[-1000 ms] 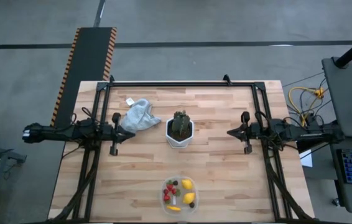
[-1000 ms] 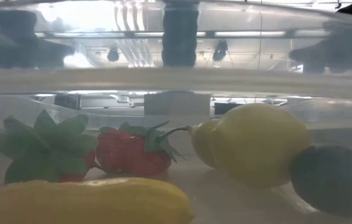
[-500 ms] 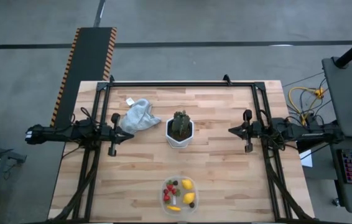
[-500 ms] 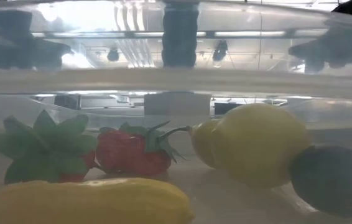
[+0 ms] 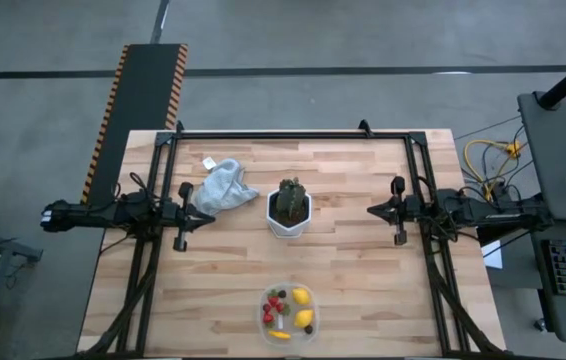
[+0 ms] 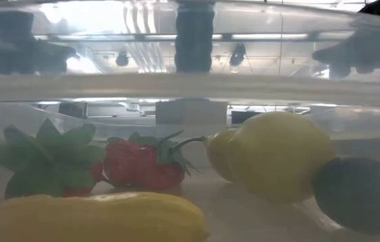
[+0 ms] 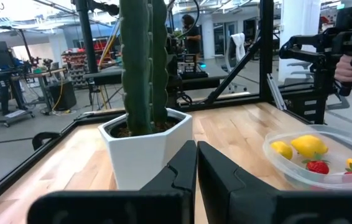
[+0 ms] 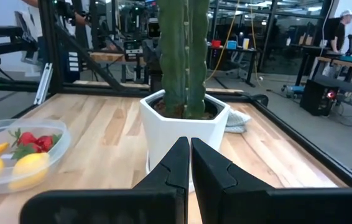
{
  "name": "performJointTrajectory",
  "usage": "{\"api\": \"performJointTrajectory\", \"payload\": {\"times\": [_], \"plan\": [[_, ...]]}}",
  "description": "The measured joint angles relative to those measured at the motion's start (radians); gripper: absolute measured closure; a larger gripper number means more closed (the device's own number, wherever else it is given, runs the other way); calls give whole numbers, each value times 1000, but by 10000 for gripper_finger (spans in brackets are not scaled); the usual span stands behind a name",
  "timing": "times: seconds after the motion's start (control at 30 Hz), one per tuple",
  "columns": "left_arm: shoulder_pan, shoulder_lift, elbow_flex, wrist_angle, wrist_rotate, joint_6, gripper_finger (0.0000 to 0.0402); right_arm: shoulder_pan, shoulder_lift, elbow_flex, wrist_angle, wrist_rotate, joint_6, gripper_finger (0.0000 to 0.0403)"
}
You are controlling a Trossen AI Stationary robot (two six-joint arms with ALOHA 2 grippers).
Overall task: Pick and placing Produce into tupperware
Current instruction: Return to Home Position
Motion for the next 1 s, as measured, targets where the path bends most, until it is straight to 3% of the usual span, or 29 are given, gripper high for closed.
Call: {"api": "performJointTrajectory", "payload": {"times": [1.0], "plan": [[0,20,0,6,19,-1,402,0,0,-2,1,0,-31,394]]}}
